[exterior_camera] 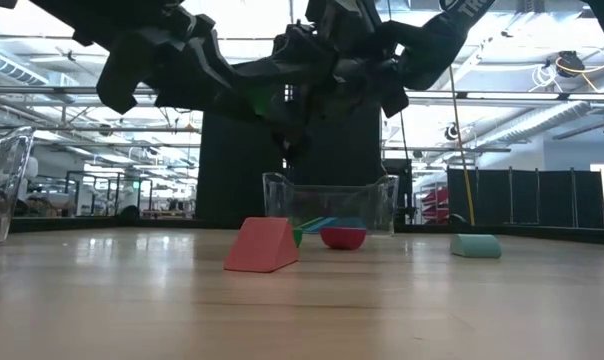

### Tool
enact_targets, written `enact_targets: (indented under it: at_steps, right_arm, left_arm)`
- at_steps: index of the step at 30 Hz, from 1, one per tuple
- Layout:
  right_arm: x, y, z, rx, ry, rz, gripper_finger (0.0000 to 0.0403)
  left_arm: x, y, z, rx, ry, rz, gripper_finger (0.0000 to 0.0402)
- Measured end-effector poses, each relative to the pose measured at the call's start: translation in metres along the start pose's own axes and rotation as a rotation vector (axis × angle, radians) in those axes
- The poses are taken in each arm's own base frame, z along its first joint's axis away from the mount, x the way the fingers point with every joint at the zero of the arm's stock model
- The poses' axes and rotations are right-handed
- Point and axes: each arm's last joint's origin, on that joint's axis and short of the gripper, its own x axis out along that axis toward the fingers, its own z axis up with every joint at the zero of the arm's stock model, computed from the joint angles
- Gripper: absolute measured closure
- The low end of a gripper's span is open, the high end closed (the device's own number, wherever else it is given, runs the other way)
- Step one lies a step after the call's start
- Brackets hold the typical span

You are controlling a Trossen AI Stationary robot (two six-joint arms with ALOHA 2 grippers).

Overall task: Sort blocks by size
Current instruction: Put the green half circle block into the bottom left transparent bin

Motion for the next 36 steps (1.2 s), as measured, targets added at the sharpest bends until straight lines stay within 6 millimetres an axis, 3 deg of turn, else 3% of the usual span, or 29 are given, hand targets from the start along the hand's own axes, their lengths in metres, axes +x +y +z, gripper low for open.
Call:
enact_targets:
  at_steps: [6, 16, 26, 31, 36]
  right_arm:
    - [0.0, -0.001, -0.001, 0.014, 0.006, 0.005, 0.0229]
    - [-0.004, 0.002, 0.007, -0.039, -0.062, -0.084, 0.021]
    - [-0.023, 0.005, 0.011, -0.072, 0.007, -0.256, 0.018]
    - [-0.022, 0.007, -0.006, -0.071, 0.12, -0.436, 0.0179]
    - [-0.017, 0.014, -0.018, -0.066, 0.202, -0.464, 0.0179]
  left_arm:
    - [0.001, 0.001, 0.0, 0.013, 0.0, -0.01, 0.0313]
    - [-0.009, -0.002, 0.001, 0.021, 0.01, 0.029, 0.0313]
    - [-0.059, 0.013, -0.008, -0.044, 0.09, -0.093, 0.0313]
    - [-0.086, 0.021, -0.024, -0.166, 0.236, -0.274, 0.0313]
    - [-0.111, 0.033, -0.021, -0.29, 0.356, -0.372, 0.0313]
